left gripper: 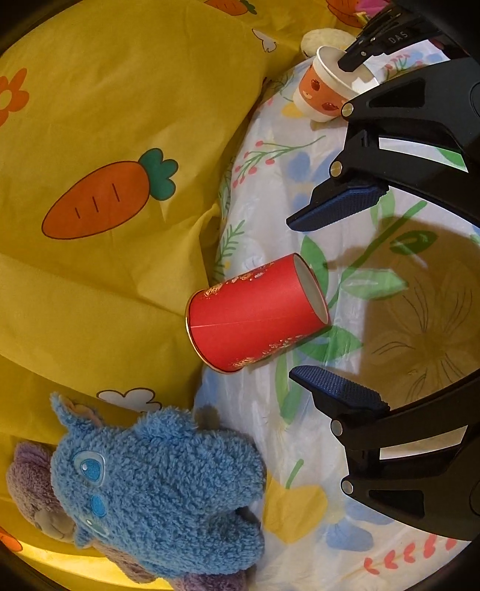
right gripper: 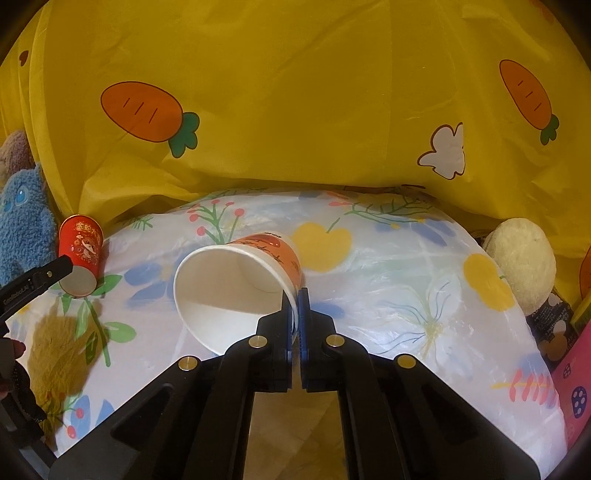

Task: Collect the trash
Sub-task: 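Grasp the red paper cup with the left gripper and lift it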

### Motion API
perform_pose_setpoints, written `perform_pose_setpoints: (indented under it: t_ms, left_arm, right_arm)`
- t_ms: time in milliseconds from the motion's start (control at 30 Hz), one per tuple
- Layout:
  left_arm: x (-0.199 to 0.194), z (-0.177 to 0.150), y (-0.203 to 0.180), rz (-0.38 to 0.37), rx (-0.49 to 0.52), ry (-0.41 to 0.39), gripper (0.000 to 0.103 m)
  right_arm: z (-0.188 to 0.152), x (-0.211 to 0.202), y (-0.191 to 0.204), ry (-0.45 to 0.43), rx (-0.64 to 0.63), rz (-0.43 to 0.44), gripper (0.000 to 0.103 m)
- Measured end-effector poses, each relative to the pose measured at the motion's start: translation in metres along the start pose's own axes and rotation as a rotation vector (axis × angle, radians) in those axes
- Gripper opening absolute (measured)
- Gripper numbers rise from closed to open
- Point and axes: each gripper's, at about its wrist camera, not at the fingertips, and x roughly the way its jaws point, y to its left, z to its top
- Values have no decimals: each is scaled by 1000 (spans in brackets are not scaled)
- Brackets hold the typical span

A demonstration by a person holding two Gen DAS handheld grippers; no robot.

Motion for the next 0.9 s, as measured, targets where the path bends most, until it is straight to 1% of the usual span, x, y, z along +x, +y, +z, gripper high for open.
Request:
perform_pose_setpoints:
  t_ms: [100,267,300,367,400,533,800,900]
  left_arm:
    - [7,3,-2,-14,-4,4,73]
    - [25,7,2,-38,-44,61,72]
    - [28,8,3,-42,-53,71,70]
    - [34,8,5,-62,-68,93,59]
    - [35,7,6,-68,-76,98,59]
    - [37,7,7,-90,-92,100,59]
    - [30,3,25,-170,-159,100,57]
    - [24,1,24,-191,-151,88,57]
  right_arm:
    - [0,0,0,0,-2,8,4]
    - [0,-1,1,-1,-11,10,4]
    - [0,-1,1,-2,-13,10,4]
    - [0,-1,1,-1,-13,10,4]
    - [0,-1,1,0,-10,10,4]
    - [0,0,1,5,-6,12,4]
    - [1,1,0,18,-9,25,4]
    - [1,3,0,27,1,34,4]
